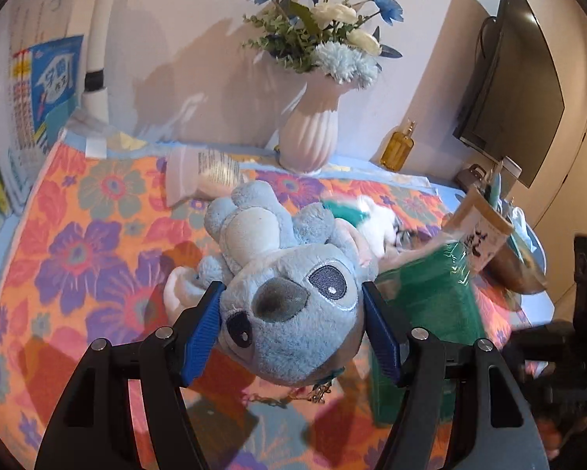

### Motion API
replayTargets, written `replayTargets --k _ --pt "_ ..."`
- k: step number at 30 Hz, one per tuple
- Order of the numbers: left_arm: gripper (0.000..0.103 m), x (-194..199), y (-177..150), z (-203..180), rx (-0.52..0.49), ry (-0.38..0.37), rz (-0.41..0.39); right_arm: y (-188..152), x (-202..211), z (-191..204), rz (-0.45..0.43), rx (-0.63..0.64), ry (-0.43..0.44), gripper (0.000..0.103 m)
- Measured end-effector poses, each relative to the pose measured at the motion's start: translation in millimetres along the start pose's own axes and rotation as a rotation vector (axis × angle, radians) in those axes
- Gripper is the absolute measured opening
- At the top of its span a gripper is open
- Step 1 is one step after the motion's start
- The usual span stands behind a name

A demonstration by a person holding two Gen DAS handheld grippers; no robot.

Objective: Organize soft objects
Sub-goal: 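Grasp the grey plush toy with the left gripper while the right gripper grasps the green packet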

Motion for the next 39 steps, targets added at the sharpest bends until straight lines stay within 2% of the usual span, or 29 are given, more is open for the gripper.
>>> replayTargets --k 2,3,5,8,10,11,12,13,14,15,16,20,23,25,26,29,30,33,36,37,39 --pt "0.066 -5.0 -10.4 1.9 0.038 -0.029 0.001 -14.9 -8.0 -0.4 0.072 -0.006 -0.036 0.014" --pt "0.066 -7.6 -13.6 2.8 0.052 -0.034 -0.002 -20.7 -10.8 -5.6 0.079 -0.034 -0.066 0.014" --pt "0.066 -13.6 -21.1 6.1 0.077 -0.031 -0.002 -25.4 -15.4 -24.5 0.080 -0.124 -0.120 0.014" --pt "0.066 -14.6 -28.4 9.4 0.070 0.010 -0.010 -30.5 -13.6 -65.4 0.080 -0.314 -0.246 0.014" --pt "0.066 -12.7 -31.3 13.4 0.079 -0.009 -0.019 -32.6 -5.2 -78.2 0.045 -0.379 -0.231 0.017" --pt "0.067 -10.9 -31.7 16.1 0.090 -0.027 -0.032 -31.8 -1.4 -77.7 0.027 -0.384 -0.203 0.025" --pt "0.067 -9.4 -31.8 18.9 0.101 -0.036 -0.049 -30.0 0.3 -74.1 0.016 -0.375 -0.185 0.046" --pt "0.067 -8.7 -31.8 21.1 0.115 -0.035 -0.061 -27.0 2.0 -66.9 -0.002 -0.357 -0.174 0.063" --pt "0.067 -6.6 -31.8 25.1 0.142 -0.016 -0.081 -23.2 3.0 -59.6 -0.028 -0.337 -0.173 0.093" --pt "0.067 -2.1 -32.2 29.4 0.177 0.026 -0.115 -19.0 3.9 -50.3 -0.065 -0.308 -0.176 0.103" --pt "0.067 4.2 -34.3 32.4 0.199 0.058 -0.151 -15.5 2.2 -41.4 -0.083 -0.268 -0.174 0.103" --pt "0.067 15.1 -40.0 37.9 0.226 0.075 -0.205 10.2 -31.9 -21.1 -0.002 -0.193 -0.232 0.103" --pt "0.067 10.7 -38.1 37.3 0.214 0.075 -0.183 30.6 -52.8 -16.8 -0.032 -0.139 -0.378 0.103" --pt "0.067 8.3 -36.5 34.0 0.198 0.083 -0.175 39.4 -61.4 -20.9 -0.039 -0.148 -0.452 0.103" --pt "0.067 8.1 -36.1 31.7 0.186 0.088 -0.178 40.5 -61.9 -25.3 -0.034 -0.157 -0.437 0.103" --pt "0.067 9.8 -36.5 29.1 0.173 0.090 -0.187 39.1 -72.4 -24.2 -0.010 -0.186 -0.236 0.103" --pt "0.067 9.5 -35.7 30.0 0.175 0.089 -0.187 39.1 -72.5 -19.4 -0.024 -0.178 -0.227 0.103" --pt "0.067 9.2 -35.5 33.0 0.193 0.083 -0.188 39.7 -81.4 -12.0 -0.004 -0.143 -0.363 0.103" --pt "0.067 9.7 -35.4 36.7 0.209 0.070 -0.191 39.4 -85.9 -9.1 0.007 -0.132 -0.407 0.102" --pt "0.067 9.6 -35.5 37.6 0.214 0.069 -0.191 39.2 -86.1 -8.5 0.007 -0.129 -0.413 0.099" --pt "0.067 9.0 -35.3 39.3 0.223 0.069 -0.188 37.9 -82.6 -6.7 -0.014 -0.121 -0.435 0.084"
Point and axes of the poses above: each gripper's, at about its wrist camera, not at the fingertips, and x roughly against the way its jaws point, z to its left, y to its top, the point moved 4 cm from there along -x, roughly the way its jaws point, and after that the axes turned 13 degrees about z, right-handed, at the moved point
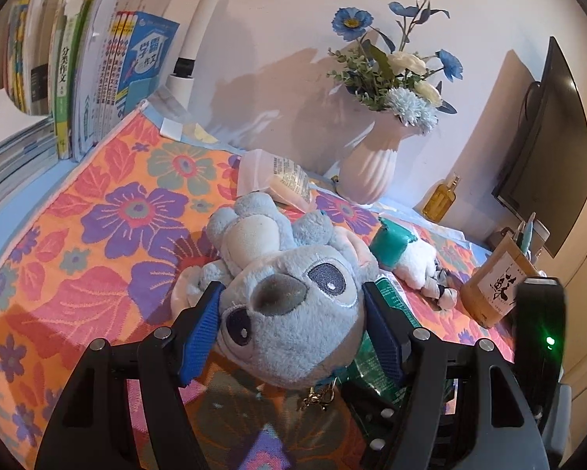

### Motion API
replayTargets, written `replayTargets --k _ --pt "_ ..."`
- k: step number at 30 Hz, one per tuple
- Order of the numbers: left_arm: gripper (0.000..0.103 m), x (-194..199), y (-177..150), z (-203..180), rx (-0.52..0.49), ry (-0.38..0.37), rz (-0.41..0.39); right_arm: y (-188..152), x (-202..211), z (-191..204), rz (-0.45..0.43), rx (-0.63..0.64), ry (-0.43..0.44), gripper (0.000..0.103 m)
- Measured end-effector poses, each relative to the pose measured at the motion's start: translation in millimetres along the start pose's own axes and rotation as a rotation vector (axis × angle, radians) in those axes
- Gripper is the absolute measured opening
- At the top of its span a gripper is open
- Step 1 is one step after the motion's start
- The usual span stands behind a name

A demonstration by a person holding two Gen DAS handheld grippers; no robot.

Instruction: Organize soft objects

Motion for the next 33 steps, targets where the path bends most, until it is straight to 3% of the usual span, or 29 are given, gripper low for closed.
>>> replayTargets --k 1,3,6,9,18,20,21,22,26,27,29,31,33 --pt "0.067 0.3 0.0 0.6 0.004 0.003 -0.002 -1.6 2.5 -0.2 -0.011 -0.006 0.007 0.079" --pt "0.067 0.6 -0.6 0.3 0.009 0.007 -0.004 -5.3 7.7 -2.0 -0.033 -0.004 0.043 0.052" --pt "0.067 -0.9 -0.8 0.2 0.008 0.011 0.007 -14.5 21.3 -7.9 -0.076 -0.028 0.110 0.030" --pt "0.067 -0.5 -1.8 -1.4 0.003 0.004 0.014 -22.5 36.2 -18.8 -0.102 -0.089 0.214 0.026" --pt "0.067 20.6 2.2 -35.8 -0.052 -0.089 -0.004 -31.0 104.9 -60.4 -0.258 -0.156 0.199 0.025" --pt "0.067 28.5 6.1 -49.4 -0.082 -0.100 -0.016 -34.4 122.4 -72.4 -0.293 -0.169 0.202 0.019" --pt "0.067 34.2 8.6 -58.5 -0.103 -0.102 -0.029 -34.6 129.7 -77.5 -0.307 -0.172 0.204 0.009" --pt "0.067 38.3 10.3 -65.3 -0.117 -0.103 -0.040 -34.4 135.3 -82.6 -0.312 -0.171 0.205 0.009" --pt "0.067 46.5 19.0 -83.9 -0.145 -0.108 -0.066 -36.5 112.6 -85.0 -0.159 -0.077 0.198 0.009" --pt "0.067 45.8 19.9 -83.3 -0.136 -0.102 -0.071 -43.7 104.5 -86.8 -0.130 -0.086 0.197 0.012" --pt "0.067 41.3 20.4 -78.1 -0.119 -0.094 -0.078 -61.0 89.3 -84.8 -0.069 -0.091 0.302 0.022" --pt "0.067 33.0 21.0 -69.6 -0.088 -0.078 -0.062 -77.4 80.9 -67.8 0.004 -0.031 0.398 0.047" --pt "0.067 30.9 23.6 -58.6 -0.055 -0.078 -0.055 -93.7 82.0 -42.5 0.026 0.077 0.414 0.095"
Point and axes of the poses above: each gripper's, at about its wrist camera, not at the fingertips, and x roughly against the way its jaws point, z to its left, y to its top, the point moved 4 cm from there along -x, roughly the way its jaws point, and after that the axes turned 13 degrees about z, right-handed, at the moved point
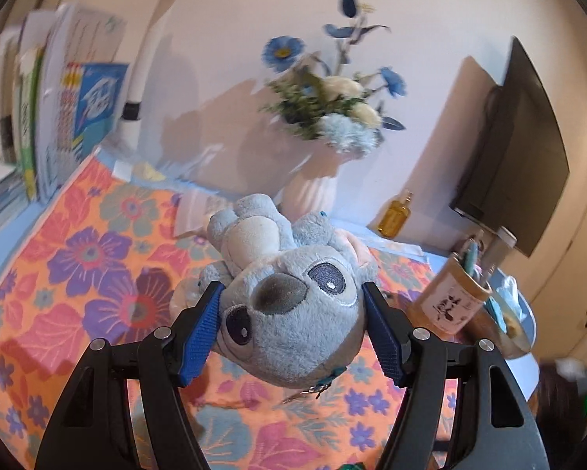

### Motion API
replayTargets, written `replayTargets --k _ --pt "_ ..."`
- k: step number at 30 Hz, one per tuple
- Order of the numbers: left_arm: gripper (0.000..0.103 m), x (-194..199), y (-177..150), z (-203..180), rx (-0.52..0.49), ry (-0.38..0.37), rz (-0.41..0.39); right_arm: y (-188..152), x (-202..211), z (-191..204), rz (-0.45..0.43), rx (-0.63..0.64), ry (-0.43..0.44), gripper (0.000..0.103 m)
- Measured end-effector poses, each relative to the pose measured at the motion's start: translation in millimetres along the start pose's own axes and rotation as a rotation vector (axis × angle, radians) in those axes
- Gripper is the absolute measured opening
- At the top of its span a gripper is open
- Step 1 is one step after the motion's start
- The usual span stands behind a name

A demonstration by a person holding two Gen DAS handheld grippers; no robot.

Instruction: Organize soft objects

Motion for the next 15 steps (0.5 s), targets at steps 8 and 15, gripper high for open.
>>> replayTargets --k 8,15 --pt "0.067 33.3 5.2 33.3 0.035 0.033 -0.045 -9.6 -40.4 38.2 0.098 0.139 -0.027 0.103" --pt "0.067 51.6 2.7 47.2 0.042 0.007 -0.073 -40.7 -13.5 69.2 0.095 0.430 -0.157 0.103"
Point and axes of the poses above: each gripper's, at about its wrist camera, not at the fingertips, and x roughly against the way its jaws point, z to its left, y to its top, the point moved 4 cm from there along -x, roughly the way its jaws point, and after that the axes turned 13 degrees about z, right-handed, at the moved point
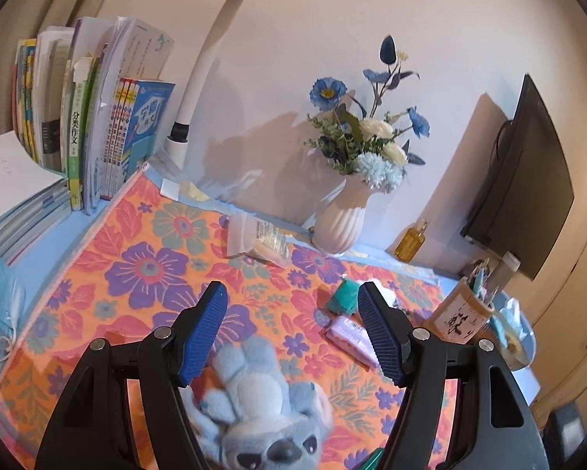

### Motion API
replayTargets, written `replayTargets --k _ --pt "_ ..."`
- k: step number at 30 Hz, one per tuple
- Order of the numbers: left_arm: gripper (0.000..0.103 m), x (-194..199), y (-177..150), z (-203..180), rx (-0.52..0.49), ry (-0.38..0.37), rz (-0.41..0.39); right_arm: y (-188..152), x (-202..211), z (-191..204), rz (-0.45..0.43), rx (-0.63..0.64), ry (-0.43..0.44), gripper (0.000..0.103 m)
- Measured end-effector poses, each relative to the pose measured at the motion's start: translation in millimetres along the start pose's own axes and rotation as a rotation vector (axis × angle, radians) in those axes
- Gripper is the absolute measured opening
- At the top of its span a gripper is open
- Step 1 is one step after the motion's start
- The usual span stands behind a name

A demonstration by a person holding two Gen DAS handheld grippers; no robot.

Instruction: Organize soft objects

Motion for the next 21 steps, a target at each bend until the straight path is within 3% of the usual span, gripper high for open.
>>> replayTargets --k 6,11,15,19,21 --pt "0.067 -15.7 -8.7 11.9 0.010 -0.007 0.087 -9.2 -32.2 24.5 0.072 0.118 -0.124 0.103" --pt "0.067 -12.6 -14.7 27.5 0.035 -0.010 0.112 10.4 -41.6 29.3 0.053 0.173 -0.239 0.102" --pt "0.067 -11.0 -14.8 32.3 0.035 -0.028 0.133 29.0 -38.6 7.1 0.023 0.061 -0.152 0.096" --pt "0.067 -17.4 -23.6 24.3 -0.023 0.006 0.198 47.1 -54.8 -41.5 0.049 -0.087 -0.199 0.095" --pt "0.068 -23.6 -33.2 18.5 -0.041 -0.005 0.261 52.2 -59.4 -59.9 0.037 -0.128 -0.158 0.095"
Point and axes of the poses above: each gripper's, at about its wrist camera, not at the fingertips, and x roughly against the way its jaws point, z to its left, y to its top, the point moved 4 cm from there along -x, roughly the way its jaws point, and after that the axes turned 13 degrees about z, right-handed, at the moved point
